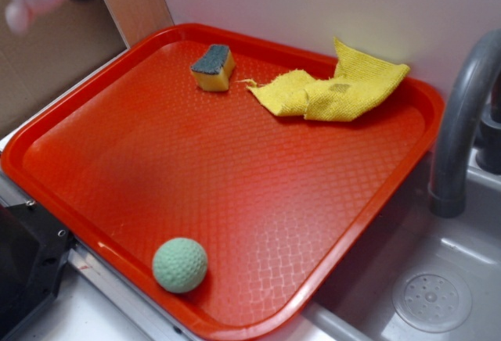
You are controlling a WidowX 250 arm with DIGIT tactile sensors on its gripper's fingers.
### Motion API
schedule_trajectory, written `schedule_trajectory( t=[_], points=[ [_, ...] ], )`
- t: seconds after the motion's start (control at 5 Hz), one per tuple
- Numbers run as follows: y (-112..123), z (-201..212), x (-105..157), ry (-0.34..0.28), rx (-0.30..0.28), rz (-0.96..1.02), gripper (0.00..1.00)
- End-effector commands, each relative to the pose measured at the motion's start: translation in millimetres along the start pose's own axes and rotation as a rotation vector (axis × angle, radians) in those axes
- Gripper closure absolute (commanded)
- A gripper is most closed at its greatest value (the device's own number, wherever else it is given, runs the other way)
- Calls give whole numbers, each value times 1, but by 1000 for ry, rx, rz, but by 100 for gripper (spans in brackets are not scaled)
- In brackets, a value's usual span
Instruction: Grab the pink bunny.
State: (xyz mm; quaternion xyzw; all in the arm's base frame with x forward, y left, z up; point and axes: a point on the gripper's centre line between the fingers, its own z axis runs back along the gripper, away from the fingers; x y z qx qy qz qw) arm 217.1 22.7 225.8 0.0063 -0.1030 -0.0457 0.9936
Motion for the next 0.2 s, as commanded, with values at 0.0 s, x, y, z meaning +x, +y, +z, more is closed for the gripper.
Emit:
schedule_trajectory(
  t=[0.0],
  points=[
    [-15, 17, -7, 8, 17, 91, 100]
  ],
)
